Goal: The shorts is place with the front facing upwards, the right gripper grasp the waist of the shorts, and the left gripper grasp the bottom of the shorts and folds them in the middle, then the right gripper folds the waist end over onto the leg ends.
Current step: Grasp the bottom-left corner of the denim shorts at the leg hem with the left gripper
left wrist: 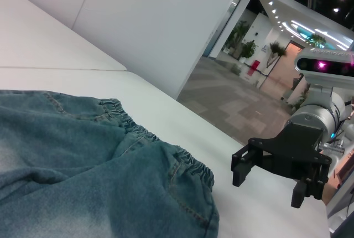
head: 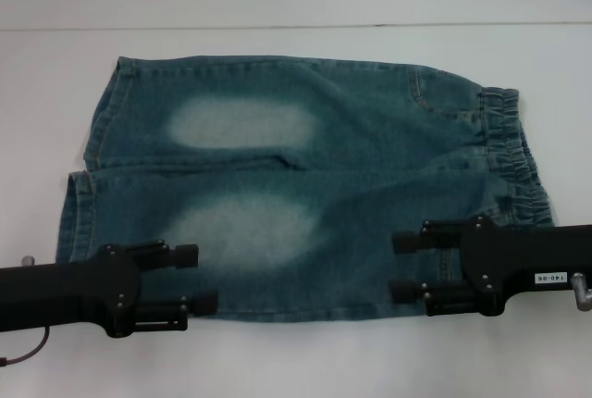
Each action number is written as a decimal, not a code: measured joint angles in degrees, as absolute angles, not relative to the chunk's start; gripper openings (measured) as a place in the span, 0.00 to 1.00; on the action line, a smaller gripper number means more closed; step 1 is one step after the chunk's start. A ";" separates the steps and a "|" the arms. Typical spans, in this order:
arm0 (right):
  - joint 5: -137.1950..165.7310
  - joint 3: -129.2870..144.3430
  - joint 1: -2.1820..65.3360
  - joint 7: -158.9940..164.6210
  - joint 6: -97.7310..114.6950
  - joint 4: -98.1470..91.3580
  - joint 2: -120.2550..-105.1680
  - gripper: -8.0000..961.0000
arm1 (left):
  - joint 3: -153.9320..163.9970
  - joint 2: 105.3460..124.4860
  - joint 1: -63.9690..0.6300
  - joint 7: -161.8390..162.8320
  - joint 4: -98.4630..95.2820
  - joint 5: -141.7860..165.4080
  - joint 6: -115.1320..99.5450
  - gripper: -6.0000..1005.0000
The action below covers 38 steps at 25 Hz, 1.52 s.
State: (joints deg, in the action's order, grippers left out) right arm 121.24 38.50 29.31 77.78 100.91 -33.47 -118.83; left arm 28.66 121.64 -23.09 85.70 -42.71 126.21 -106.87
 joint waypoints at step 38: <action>120.67 37.17 28.70 78.32 100.83 -33.49 -118.39 0.78 | 19.83 118.80 -19.62 93.43 -56.51 142.16 -101.36 0.83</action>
State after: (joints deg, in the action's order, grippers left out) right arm 120.67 37.17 28.70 78.32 100.83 -33.49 -118.39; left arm 19.83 118.80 -19.62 93.43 -56.51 142.16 -101.36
